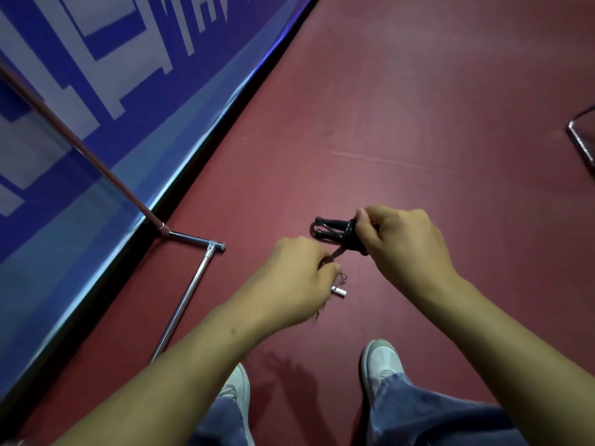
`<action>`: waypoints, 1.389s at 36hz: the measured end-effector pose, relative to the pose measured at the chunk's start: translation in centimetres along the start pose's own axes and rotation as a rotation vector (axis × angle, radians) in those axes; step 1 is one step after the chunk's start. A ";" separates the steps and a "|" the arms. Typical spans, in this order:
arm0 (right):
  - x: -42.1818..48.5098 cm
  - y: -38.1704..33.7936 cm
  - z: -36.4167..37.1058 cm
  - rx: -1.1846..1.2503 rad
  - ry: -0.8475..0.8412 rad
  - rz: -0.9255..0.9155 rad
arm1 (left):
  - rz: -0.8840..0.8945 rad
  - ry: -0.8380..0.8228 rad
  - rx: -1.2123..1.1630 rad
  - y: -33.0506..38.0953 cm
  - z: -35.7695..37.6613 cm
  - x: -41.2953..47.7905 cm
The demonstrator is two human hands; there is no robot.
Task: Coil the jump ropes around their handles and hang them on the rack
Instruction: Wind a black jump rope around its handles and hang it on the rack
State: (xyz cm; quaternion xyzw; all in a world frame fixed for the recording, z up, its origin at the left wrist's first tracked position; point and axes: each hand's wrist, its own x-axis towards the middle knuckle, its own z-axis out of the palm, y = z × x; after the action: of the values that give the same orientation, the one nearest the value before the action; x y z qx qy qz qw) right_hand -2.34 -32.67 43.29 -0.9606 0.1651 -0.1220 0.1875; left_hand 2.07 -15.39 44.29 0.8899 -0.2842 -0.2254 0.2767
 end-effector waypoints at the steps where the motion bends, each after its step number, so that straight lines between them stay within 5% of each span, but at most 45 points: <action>1: 0.0 -0.2 -0.2 -0.032 -0.049 0.006 | 0.042 0.024 0.113 -0.1 -0.2 -0.1; 4: 0.1 0.0 0.0 -0.155 -0.239 -0.032 | 0.154 0.136 0.309 -0.7 -1.1 0.0; 8: 0.3 1.2 0.0 0.022 -0.485 -0.132 | 0.266 0.214 0.194 -1.8 -3.1 0.7; 15: -0.5 -0.3 -1.5 0.489 -0.583 -0.192 | 0.185 0.073 -0.365 -2.3 -4.4 0.8; 20: -0.7 -1.0 -2.0 0.843 -0.454 -0.087 | 0.157 -0.010 -0.643 -3.1 -4.2 0.7; 27: 0.4 -2.1 -1.6 1.145 -0.068 0.243 | 0.058 -0.043 -0.782 -1.5 -1.4 0.9; 30: 0.9 -1.9 -1.6 1.029 0.043 0.282 | 0.012 -0.035 -0.740 -0.6 -0.3 1.1; 37: 0.4 -0.2 0.0 0.480 0.185 0.058 | 0.063 0.063 -0.348 0.5 0.0 0.3; 47: 0.4 0.6 0.7 0.189 0.201 -0.022 | 0.101 0.169 0.023 0.3 -0.7 0.1; 50: 0.6 0.1 0.4 0.017 0.012 -0.008 | 0.201 0.261 0.235 -1.2 -1.3 0.2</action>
State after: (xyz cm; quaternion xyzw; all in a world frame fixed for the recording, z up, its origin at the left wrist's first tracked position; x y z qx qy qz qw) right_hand -1.72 -32.84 42.94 -0.9589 0.1612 -0.1299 0.1940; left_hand 3.40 -14.24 44.49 0.9048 -0.3577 -0.0449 0.2265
